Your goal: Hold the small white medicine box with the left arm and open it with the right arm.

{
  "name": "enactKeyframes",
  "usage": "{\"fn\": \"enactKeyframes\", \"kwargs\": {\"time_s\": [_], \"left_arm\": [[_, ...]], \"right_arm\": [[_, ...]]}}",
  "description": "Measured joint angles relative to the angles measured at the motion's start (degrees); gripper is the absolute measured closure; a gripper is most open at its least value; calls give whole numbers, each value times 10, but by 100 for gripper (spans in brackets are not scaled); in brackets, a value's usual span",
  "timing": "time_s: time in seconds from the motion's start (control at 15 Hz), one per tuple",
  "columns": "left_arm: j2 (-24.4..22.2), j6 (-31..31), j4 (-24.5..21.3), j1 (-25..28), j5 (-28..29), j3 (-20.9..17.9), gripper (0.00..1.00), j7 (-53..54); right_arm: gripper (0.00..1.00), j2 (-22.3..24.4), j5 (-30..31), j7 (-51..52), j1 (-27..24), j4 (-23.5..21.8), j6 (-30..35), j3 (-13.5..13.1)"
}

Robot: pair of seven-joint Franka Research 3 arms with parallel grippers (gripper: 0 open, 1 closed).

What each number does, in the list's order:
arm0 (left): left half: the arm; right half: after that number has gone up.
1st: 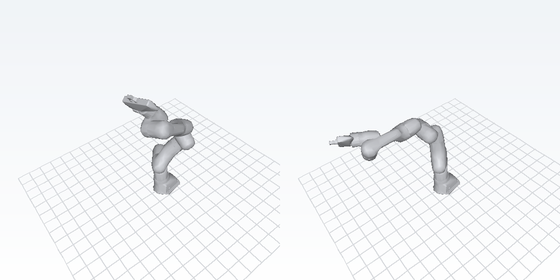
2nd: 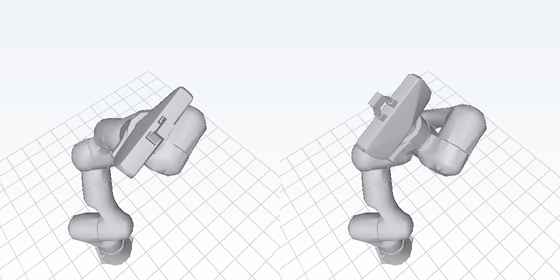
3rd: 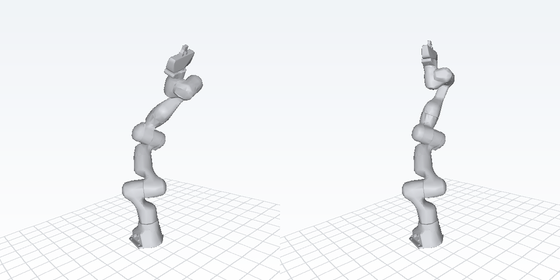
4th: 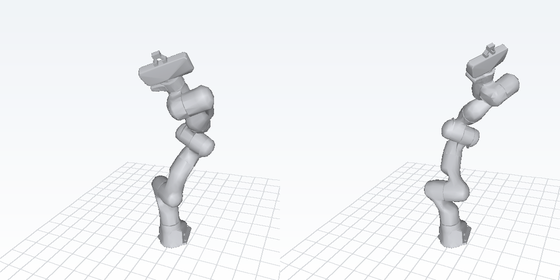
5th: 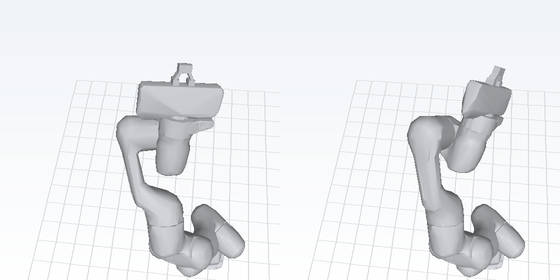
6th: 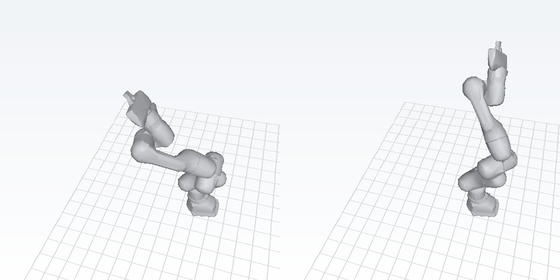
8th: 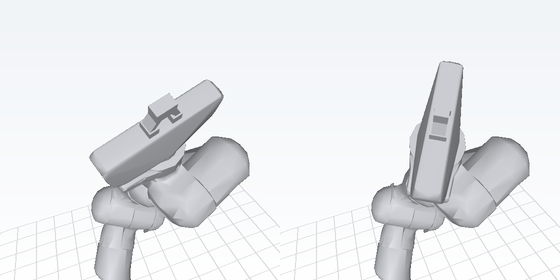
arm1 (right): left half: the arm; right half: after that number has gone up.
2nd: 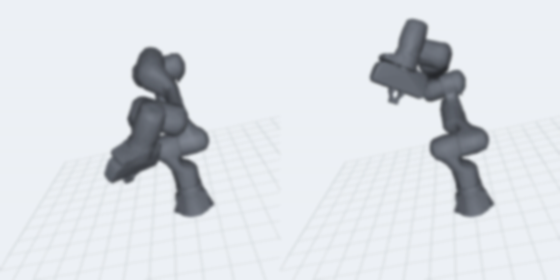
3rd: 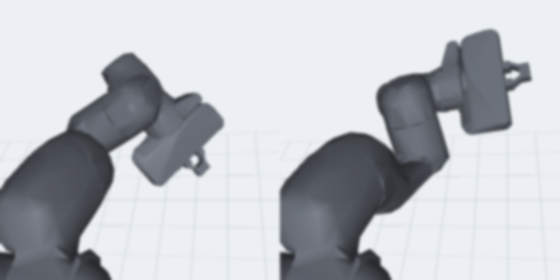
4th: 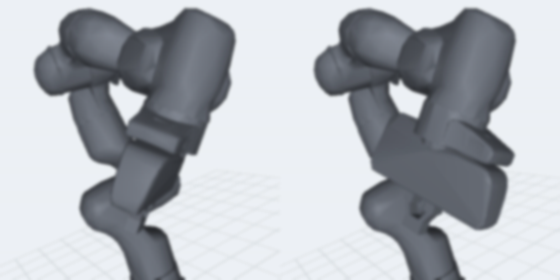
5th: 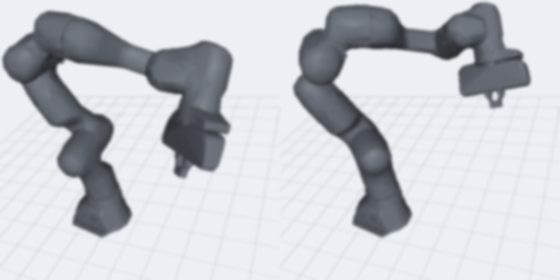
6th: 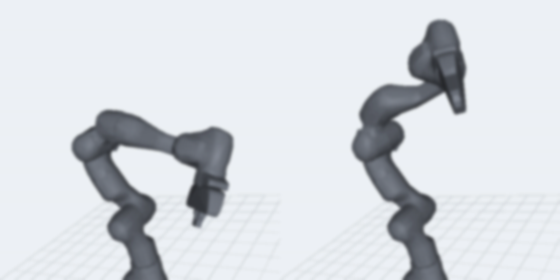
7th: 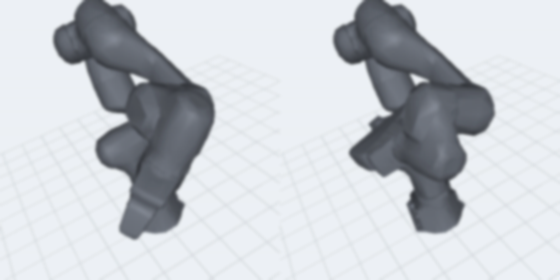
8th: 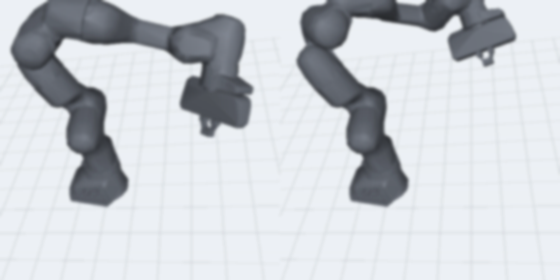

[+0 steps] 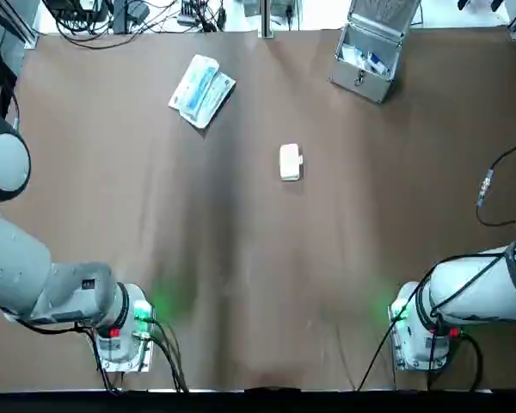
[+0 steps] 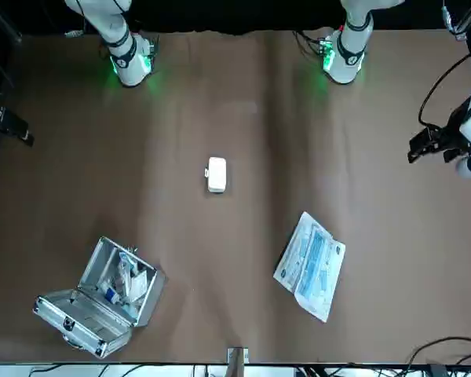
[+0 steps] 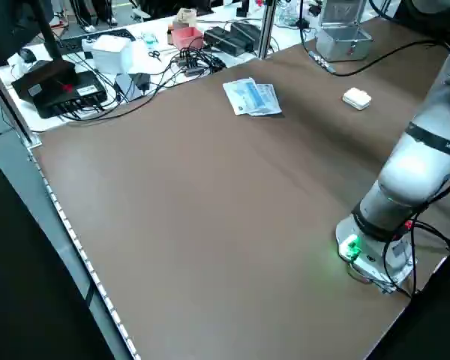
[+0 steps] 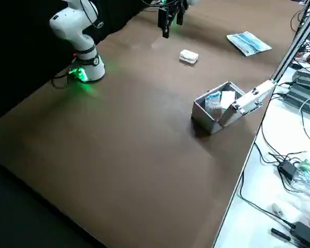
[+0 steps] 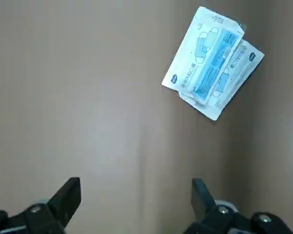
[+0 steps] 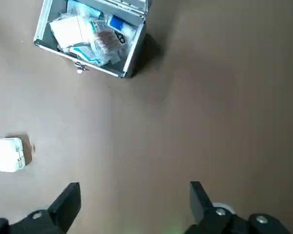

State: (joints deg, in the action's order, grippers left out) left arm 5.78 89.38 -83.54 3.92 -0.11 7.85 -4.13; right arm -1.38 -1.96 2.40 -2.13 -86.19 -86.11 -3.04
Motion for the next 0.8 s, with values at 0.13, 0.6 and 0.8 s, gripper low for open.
{"fn": "enactKeyframes", "kwargs": {"time_s": [0.13,0.6,0.8], "left_arm": [[0,0,0,0,0,0,0,1],[3,-1,3,-2,0,3,0,-1],[18,0,2,-2,-8,15,0,-1]], "right_arm": [[1,0,0,0,0,0,0,0],[1,0,0,0,0,0,0,0],[1,0,0,0,1,-3,0,1]]}}
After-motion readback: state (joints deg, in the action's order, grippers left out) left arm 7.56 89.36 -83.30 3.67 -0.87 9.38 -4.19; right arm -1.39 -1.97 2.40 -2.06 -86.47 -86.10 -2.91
